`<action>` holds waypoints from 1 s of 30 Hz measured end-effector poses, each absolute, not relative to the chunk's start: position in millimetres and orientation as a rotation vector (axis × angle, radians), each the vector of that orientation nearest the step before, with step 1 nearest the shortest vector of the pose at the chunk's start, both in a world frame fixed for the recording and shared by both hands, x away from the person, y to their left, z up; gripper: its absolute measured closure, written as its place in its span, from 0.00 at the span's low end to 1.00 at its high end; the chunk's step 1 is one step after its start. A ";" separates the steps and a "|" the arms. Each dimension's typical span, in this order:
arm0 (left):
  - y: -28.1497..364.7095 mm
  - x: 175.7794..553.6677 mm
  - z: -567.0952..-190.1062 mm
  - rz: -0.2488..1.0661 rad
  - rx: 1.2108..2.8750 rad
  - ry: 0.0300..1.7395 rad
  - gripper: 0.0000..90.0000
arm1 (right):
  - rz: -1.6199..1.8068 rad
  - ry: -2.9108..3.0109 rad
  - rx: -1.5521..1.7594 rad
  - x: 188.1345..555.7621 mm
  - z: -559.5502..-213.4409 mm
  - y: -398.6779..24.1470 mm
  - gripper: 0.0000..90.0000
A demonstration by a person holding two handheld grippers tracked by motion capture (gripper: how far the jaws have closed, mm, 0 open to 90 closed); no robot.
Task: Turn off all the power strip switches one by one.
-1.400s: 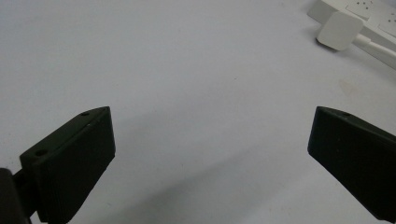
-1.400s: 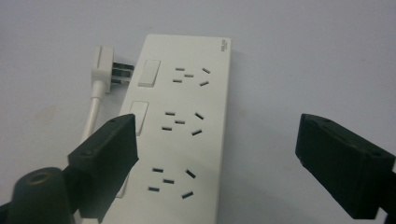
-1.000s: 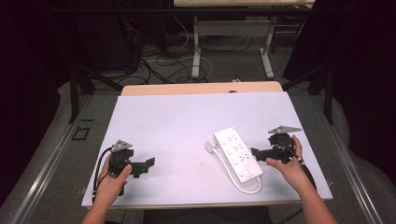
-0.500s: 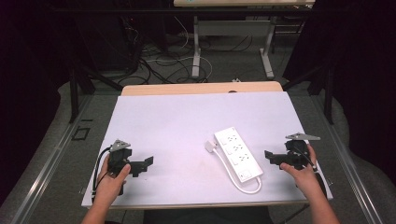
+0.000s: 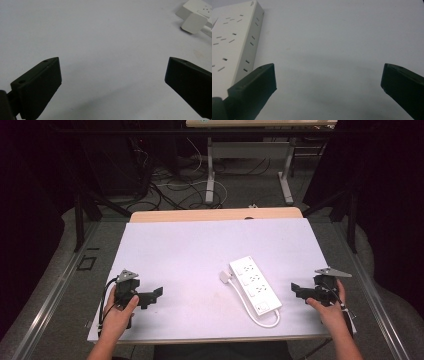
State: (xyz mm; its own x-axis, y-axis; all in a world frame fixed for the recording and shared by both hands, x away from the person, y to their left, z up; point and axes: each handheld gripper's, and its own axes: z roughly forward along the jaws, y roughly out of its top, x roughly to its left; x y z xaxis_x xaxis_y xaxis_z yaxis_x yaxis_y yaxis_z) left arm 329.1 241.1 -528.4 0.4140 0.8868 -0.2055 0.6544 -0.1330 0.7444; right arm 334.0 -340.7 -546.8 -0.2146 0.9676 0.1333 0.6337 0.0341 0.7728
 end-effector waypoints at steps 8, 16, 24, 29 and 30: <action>241.7 329.3 -528.7 0.363 1.868 1.318 0.01 | 1.013 1.828 1.665 332.3 -554.0 -351.5 0.00; 241.7 329.6 -530.1 0.367 1.869 1.319 0.01 | 1.000 1.807 1.700 332.1 -559.4 -359.8 0.00; 241.9 329.9 -530.7 0.368 1.868 1.319 0.01 | 0.987 1.821 1.699 332.8 -562.6 -358.5 0.00; 242.4 330.0 -530.6 0.364 1.870 1.322 0.01 | 0.983 1.825 1.702 333.0 -562.6 -357.3 0.00; 242.4 330.0 -530.7 0.364 1.870 1.322 0.01 | 0.984 1.822 1.706 332.9 -562.5 -356.9 0.00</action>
State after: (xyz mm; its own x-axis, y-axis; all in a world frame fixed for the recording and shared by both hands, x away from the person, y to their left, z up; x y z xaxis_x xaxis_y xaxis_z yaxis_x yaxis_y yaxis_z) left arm 330.0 242.4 -530.7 0.4128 0.8875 -0.2048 0.6573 -0.1346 0.7415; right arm 332.9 -356.9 -562.5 -0.1298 0.9814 0.1418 0.6566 -0.0221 0.7540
